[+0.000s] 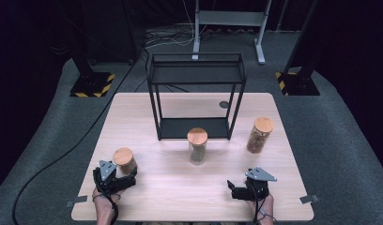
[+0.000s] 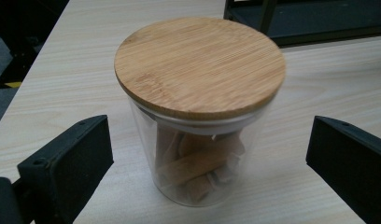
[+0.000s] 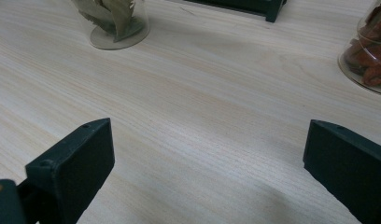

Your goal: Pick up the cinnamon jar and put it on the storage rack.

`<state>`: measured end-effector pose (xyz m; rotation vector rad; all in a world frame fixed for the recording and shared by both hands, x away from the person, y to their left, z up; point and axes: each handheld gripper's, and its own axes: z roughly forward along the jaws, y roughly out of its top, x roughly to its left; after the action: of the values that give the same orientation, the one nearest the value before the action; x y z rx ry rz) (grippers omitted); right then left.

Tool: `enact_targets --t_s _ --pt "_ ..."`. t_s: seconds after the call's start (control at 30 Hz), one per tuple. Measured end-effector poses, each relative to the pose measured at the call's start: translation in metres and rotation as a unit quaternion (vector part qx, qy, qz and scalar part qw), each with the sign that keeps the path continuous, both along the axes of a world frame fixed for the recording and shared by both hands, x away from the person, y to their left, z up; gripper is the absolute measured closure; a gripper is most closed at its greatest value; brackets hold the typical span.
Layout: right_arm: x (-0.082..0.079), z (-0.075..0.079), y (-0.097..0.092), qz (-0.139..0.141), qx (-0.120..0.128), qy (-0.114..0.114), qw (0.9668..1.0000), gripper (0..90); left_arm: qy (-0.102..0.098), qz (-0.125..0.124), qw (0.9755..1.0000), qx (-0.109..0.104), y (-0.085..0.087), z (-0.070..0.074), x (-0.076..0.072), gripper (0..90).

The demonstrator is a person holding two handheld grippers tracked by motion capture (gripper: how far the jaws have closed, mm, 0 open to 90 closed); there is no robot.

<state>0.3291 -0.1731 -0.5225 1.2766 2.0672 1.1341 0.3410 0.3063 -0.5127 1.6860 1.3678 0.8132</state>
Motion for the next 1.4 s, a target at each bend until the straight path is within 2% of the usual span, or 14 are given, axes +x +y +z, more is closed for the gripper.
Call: enact_targets --t_s 0.33,0.43,0.77,1.0,1.07,1.27,1.4 --pt "0.000 0.000 0.000 -0.002 -0.001 -0.001 1.0000 1.4 0.000 0.005 1.0000 0.006 0.003 -0.005 0.013 0.0" --pt "0.000 0.000 0.000 -0.002 0.000 -0.001 1.0000 1.4 -0.006 0.003 1.0000 0.006 0.002 -0.005 0.015 0.0" --pt "0.000 0.000 0.000 -0.004 -0.001 -0.001 1.0000 1.3 -0.003 -0.010 0.9999 0.012 0.001 -0.004 0.023 0.4" --pt "-0.001 0.000 0.000 -0.005 0.000 -0.003 1.0000 2.2 -0.003 -0.009 0.9999 0.012 -0.001 -0.006 0.025 20.2" --pt "-0.001 0.000 0.000 -0.005 0.000 -0.005 1.0000 2.7 -0.004 -0.012 0.9999 0.010 -0.001 -0.006 0.024 23.2" --pt "-0.001 0.000 -0.001 -0.006 0.004 -0.005 1.0000 3.1 -0.011 -0.009 0.9999 0.002 0.000 -0.007 0.024 25.1" --pt "-0.001 0.000 -0.001 -0.005 0.004 -0.004 1.0000 2.6 -0.014 -0.013 0.9998 0.005 -0.001 -0.007 0.024 25.4"
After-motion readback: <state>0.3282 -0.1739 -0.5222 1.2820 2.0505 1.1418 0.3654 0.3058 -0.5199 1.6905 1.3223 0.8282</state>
